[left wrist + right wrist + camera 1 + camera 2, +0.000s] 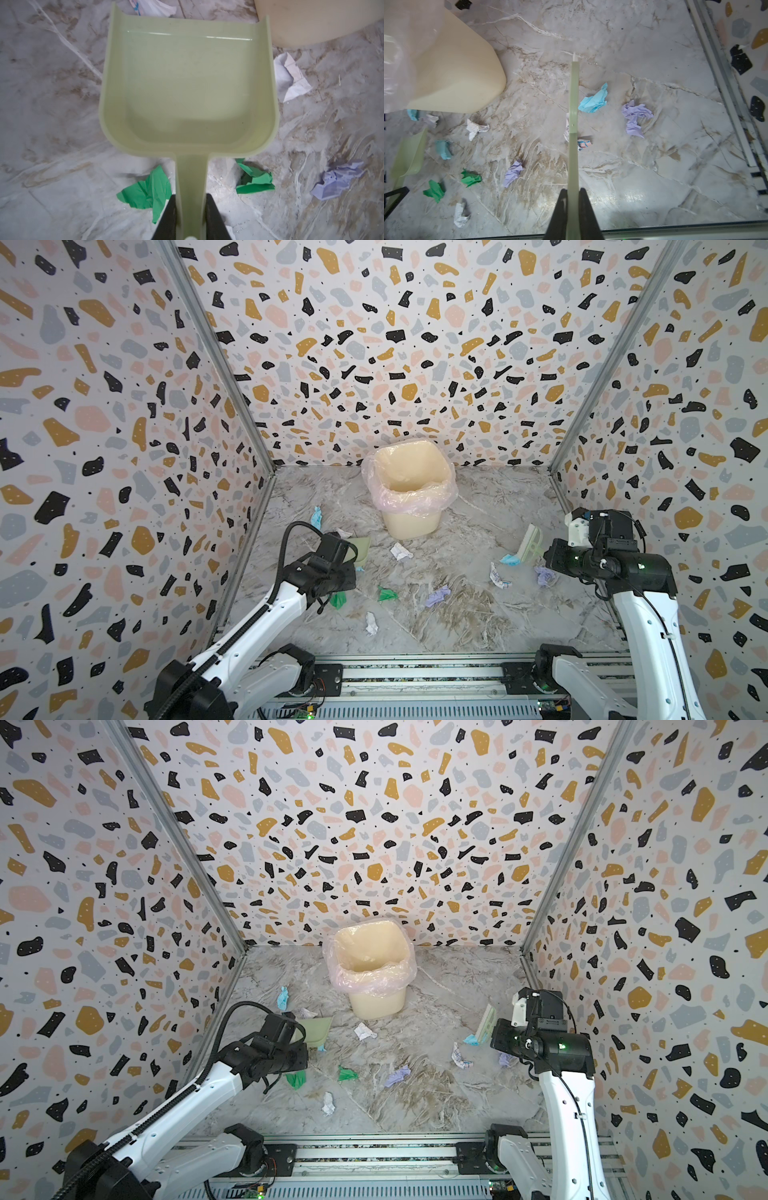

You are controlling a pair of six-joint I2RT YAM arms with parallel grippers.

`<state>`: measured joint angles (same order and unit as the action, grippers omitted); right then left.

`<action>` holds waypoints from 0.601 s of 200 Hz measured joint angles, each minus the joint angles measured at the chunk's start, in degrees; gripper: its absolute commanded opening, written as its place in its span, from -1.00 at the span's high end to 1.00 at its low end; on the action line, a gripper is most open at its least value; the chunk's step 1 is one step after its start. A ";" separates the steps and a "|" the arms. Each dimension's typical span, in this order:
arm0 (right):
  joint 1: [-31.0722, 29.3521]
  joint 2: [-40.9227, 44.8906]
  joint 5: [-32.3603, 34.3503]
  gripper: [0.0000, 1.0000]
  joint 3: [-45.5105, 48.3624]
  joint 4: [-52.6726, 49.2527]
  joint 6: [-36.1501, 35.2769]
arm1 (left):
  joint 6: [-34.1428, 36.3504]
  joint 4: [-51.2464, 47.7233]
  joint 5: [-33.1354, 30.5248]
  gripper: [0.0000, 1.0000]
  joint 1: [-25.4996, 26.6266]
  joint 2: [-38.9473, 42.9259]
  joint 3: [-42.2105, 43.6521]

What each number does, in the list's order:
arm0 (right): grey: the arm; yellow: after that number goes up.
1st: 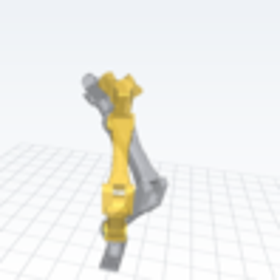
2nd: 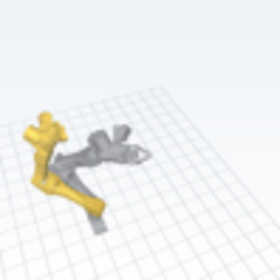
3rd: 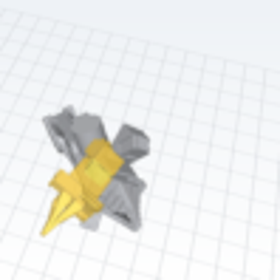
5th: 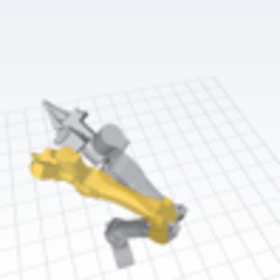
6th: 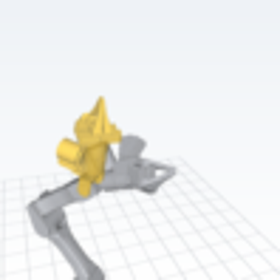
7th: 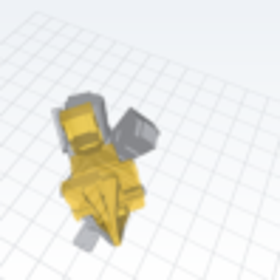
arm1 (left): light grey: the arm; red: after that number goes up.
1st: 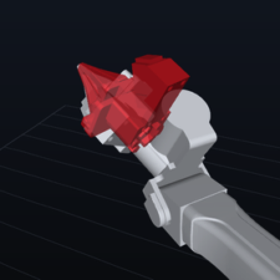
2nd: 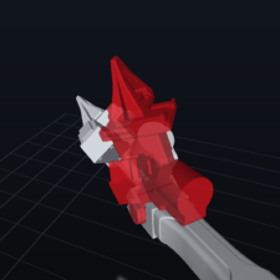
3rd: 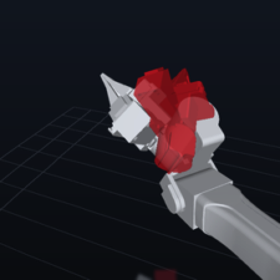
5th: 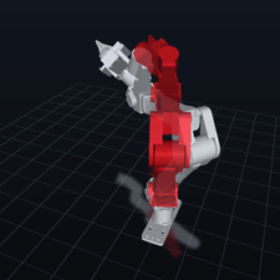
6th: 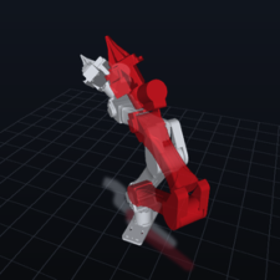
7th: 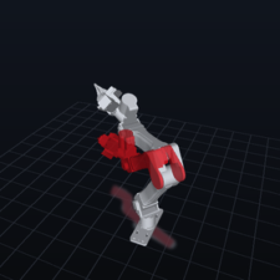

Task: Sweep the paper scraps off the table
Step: 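Carry the dustpan toward the scraps with the left gripper while the right brings the brush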

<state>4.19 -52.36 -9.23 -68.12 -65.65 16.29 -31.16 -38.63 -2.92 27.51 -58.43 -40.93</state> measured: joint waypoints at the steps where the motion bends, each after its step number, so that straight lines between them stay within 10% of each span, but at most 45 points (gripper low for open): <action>1: 0.00 -0.07 0.15 1.00 0.00 -0.07 -0.04 | -0.02 -0.13 0.02 1.00 0.24 0.00 0.00; 120: -0.24 -9.92 20.55 1.00 -0.66 -6.69 2.99 | 3.06 -2.73 2.54 1.00 26.05 -13.29 -10.80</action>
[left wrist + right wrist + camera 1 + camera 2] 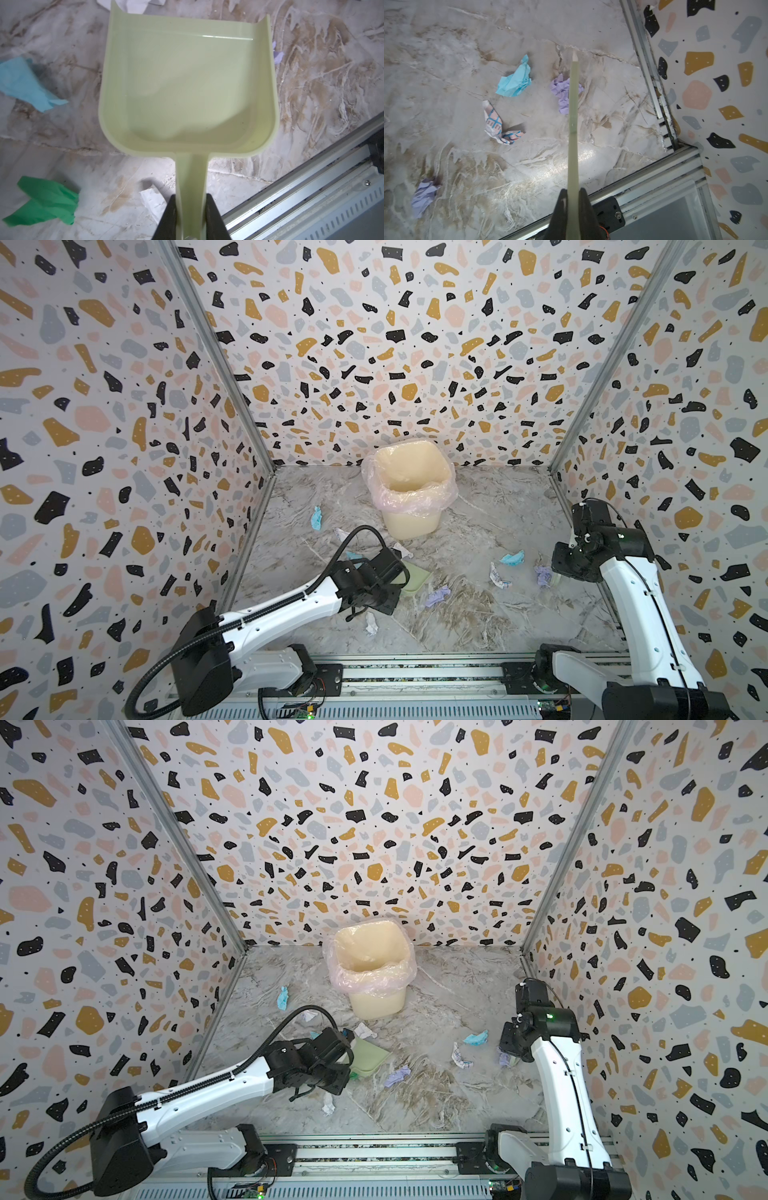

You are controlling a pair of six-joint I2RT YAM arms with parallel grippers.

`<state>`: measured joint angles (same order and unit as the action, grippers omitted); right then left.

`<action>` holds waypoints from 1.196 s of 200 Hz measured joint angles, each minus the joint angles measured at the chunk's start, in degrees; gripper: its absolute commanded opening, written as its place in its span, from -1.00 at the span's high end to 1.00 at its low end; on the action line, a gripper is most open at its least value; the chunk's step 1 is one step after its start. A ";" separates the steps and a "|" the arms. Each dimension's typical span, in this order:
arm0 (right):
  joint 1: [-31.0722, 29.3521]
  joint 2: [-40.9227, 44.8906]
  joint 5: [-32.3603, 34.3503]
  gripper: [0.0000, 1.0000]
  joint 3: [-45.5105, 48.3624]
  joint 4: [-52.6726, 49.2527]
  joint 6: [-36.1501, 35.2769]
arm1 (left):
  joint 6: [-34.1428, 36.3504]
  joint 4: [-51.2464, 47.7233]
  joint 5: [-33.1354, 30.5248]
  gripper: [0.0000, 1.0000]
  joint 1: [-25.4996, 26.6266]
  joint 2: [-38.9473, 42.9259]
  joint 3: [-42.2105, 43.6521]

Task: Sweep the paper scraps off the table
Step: 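Carry the dustpan toward the scraps with the left gripper while the right brings the brush, then set the dustpan near the paper scraps while the right gripper lowers the brush beside them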

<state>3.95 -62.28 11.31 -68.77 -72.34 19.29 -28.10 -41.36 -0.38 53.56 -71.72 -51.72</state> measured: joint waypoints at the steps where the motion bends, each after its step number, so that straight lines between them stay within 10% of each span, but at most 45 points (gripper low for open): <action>1: 0.00 0.00 0.09 1.00 0.00 -0.04 0.02 | 0.11 0.07 0.07 1.00 0.04 -0.11 -0.13; 111: 7.54 -12.98 8.24 1.00 0.15 2.25 4.17 | 7.98 3.13 6.38 1.00 4.22 -11.28 -6.69; 239: 13.11 -16.90 -2.12 1.00 -0.09 10.56 -2.60 | 15.23 0.66 6.69 1.00 8.46 -21.92 -17.77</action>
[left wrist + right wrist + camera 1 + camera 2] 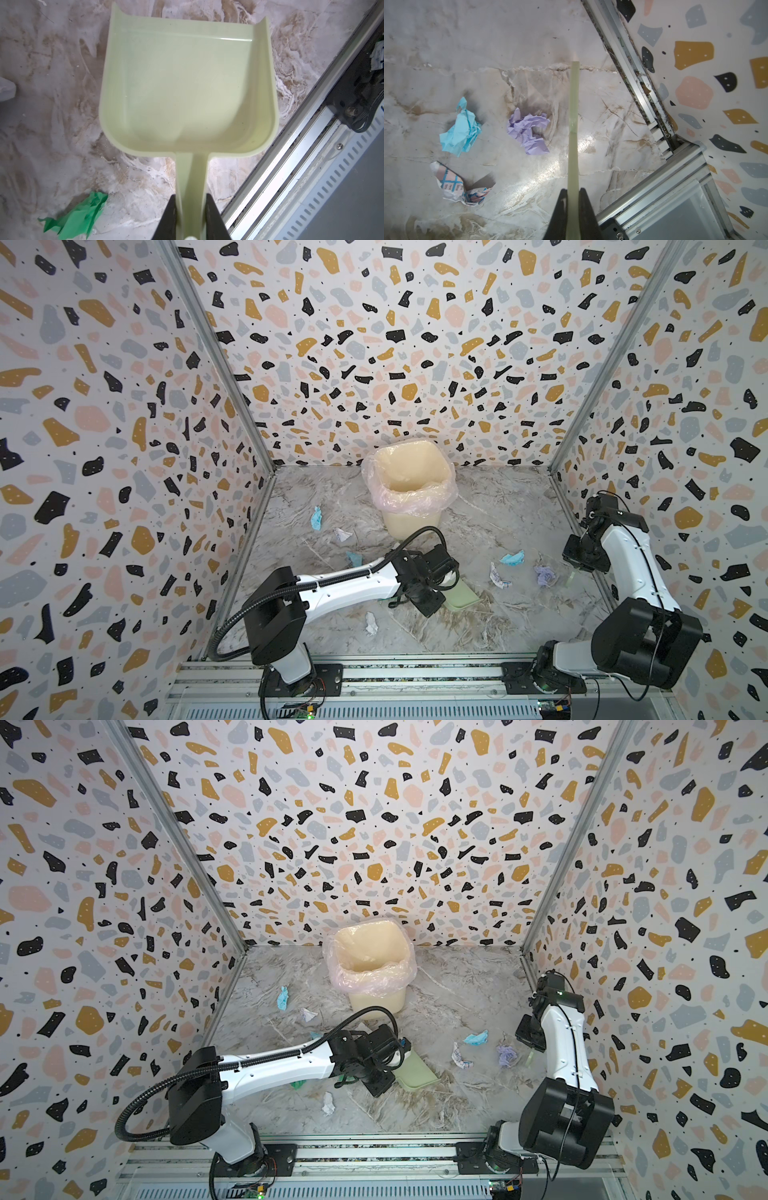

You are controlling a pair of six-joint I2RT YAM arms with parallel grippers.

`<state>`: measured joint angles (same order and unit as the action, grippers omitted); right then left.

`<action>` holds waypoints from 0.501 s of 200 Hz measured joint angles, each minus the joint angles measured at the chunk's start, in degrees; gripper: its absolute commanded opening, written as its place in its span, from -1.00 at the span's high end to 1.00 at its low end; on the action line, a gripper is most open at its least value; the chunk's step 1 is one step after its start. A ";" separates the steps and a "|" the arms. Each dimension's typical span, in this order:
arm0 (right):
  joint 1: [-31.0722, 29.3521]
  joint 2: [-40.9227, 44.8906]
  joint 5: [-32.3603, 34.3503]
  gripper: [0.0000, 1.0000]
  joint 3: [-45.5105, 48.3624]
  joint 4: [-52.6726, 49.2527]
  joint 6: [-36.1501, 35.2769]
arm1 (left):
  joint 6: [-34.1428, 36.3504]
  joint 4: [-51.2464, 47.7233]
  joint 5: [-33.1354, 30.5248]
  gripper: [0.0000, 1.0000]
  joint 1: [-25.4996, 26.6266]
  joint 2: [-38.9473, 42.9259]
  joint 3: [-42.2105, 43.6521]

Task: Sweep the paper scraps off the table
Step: 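Set the dustpan near the paper scraps while the right gripper lowers the brush beside them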

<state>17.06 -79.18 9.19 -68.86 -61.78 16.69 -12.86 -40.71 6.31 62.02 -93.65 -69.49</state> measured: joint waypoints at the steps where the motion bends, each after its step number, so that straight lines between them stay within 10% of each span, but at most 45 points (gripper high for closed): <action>1: 0.00 0.00 0.00 1.00 0.00 0.00 0.00 | 0.11 -0.09 0.00 1.00 0.00 0.00 -0.02; 100: -10.03 -1.88 -1.14 1.00 -1.01 -2.62 -0.37 | 3.17 -1.92 -0.33 1.00 0.00 -1.27 -1.05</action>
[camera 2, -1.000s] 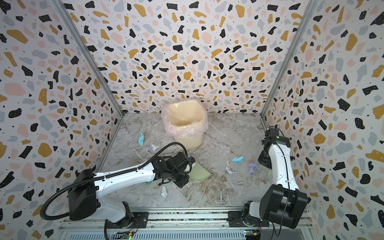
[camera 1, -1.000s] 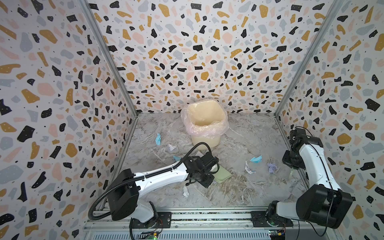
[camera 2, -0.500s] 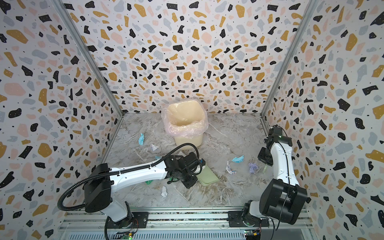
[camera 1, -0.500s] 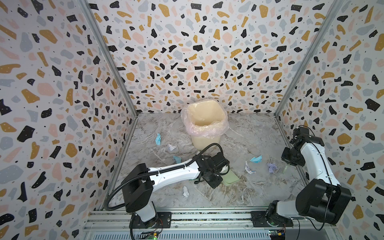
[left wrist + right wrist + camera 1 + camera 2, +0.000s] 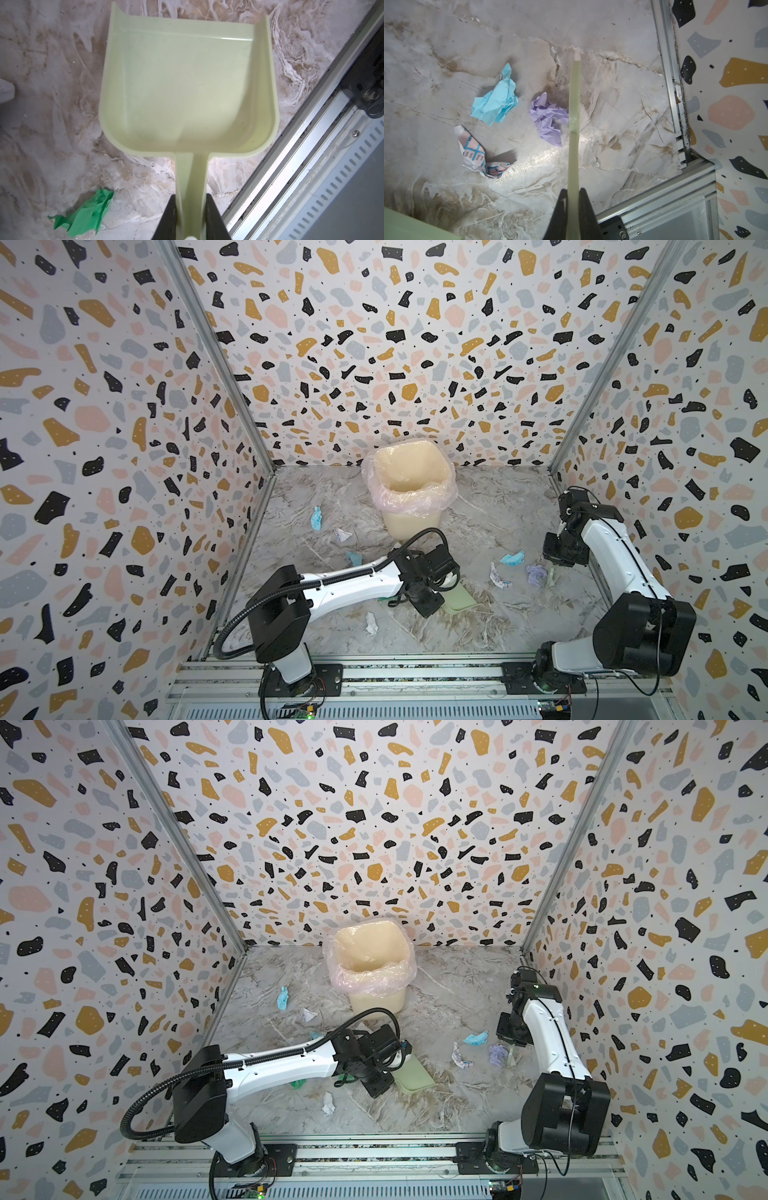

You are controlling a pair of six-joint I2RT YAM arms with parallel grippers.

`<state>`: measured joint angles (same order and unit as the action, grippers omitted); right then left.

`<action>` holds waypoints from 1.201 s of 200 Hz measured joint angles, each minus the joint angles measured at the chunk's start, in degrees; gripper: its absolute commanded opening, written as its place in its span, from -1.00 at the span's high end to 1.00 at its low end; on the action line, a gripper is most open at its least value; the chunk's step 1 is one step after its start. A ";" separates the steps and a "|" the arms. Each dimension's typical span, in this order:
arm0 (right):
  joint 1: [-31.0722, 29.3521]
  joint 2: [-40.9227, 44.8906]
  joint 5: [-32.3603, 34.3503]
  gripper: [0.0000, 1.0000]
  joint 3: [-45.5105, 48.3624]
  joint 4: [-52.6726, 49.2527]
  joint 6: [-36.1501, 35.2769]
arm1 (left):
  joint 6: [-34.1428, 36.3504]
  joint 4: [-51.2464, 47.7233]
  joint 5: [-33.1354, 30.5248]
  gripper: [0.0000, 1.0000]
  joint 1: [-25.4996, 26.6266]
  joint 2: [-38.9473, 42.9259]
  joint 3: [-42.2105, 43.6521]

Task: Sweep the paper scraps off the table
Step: 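Set the dustpan near the paper scraps while the right gripper lowers the brush beside them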

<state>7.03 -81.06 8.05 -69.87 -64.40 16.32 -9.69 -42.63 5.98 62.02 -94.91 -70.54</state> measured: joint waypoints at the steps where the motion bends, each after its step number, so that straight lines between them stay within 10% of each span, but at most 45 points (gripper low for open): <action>1: -0.07 0.00 0.00 1.00 0.00 -0.04 0.00 | 0.04 0.00 0.02 1.00 0.00 0.00 0.00; 240: -15.26 4.63 -6.64 1.00 -0.37 -9.60 2.69 | 5.55 -2.89 -2.89 1.00 0.42 -8.41 -8.92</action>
<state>-8.23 -76.42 1.41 -70.24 -74.00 19.00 -4.14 -45.52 3.09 62.43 -103.33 -79.46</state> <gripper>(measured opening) 0.098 0.204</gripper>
